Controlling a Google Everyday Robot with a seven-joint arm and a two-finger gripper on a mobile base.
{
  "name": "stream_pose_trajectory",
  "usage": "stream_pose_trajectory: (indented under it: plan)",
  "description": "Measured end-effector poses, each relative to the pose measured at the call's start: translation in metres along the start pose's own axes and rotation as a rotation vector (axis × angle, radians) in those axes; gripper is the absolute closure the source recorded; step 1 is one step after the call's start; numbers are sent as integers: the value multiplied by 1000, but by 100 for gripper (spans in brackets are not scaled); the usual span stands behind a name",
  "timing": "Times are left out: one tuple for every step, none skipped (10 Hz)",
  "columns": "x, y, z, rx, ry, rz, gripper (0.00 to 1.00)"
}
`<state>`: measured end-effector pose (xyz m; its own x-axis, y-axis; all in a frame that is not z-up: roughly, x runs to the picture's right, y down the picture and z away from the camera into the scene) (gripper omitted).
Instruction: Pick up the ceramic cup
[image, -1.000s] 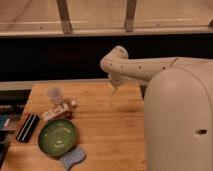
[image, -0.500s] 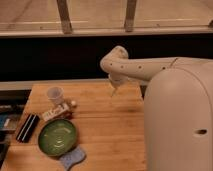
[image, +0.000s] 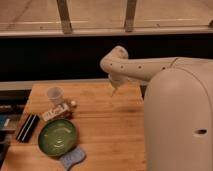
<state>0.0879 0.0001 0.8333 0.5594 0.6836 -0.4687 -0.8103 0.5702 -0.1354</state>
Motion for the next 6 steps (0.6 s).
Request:
stream_pose_trajectory:
  plan:
    - [0,0,-1,1,-1,-2,20]
    - [-2,0,-4,-1,-14,-6,20]
    - [-11,1,-14,-15,-50,-11,20]
    - [-23,3,-25,-31,-83,-12,20]
    - [-34,6,-32,-45,-106,-12,20]
    - [-57,19,-42,-79,-142,-17,20]
